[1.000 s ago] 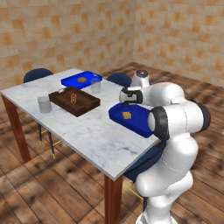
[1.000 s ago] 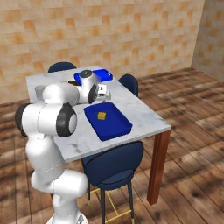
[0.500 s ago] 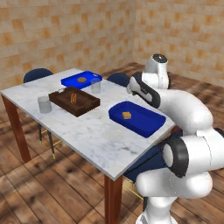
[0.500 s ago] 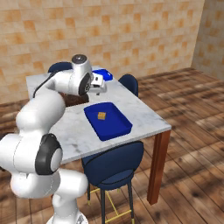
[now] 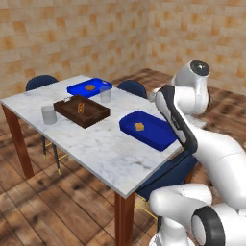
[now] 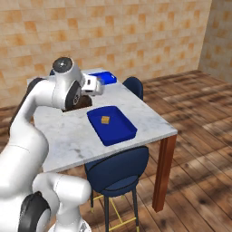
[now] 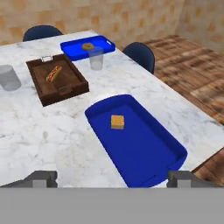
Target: Take the cake and donut from the fridge and place them on the empty tray on the dining counter.
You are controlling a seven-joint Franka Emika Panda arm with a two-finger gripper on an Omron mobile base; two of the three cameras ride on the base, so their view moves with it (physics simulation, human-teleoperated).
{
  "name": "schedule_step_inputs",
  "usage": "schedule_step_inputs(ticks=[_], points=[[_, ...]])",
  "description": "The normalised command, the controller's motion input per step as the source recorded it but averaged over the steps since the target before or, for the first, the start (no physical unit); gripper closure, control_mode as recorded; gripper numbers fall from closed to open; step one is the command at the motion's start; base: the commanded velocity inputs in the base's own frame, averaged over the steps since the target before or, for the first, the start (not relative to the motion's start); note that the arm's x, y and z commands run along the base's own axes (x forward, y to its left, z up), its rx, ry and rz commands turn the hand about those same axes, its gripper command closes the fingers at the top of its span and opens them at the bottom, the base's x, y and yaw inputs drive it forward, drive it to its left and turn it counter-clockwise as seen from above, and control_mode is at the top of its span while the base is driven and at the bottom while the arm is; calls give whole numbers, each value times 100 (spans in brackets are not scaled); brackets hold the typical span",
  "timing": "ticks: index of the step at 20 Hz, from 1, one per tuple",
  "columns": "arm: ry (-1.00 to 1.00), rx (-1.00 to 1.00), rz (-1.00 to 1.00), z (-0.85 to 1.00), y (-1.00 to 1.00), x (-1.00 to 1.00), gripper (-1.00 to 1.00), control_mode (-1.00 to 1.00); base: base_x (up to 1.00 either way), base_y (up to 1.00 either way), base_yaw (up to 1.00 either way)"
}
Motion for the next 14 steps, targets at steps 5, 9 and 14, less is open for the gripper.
schedule_step_inputs(ticks=[5, 9, 14], points=[[-13, 1, 0, 49, 0, -100, -100, -100, 0, 0, 0], [2, 5, -4, 91, 0, -100, -100, -100, 0, 0, 0], [17, 5, -2, 81, 0, -100, -100, -100, 0, 0, 0]])
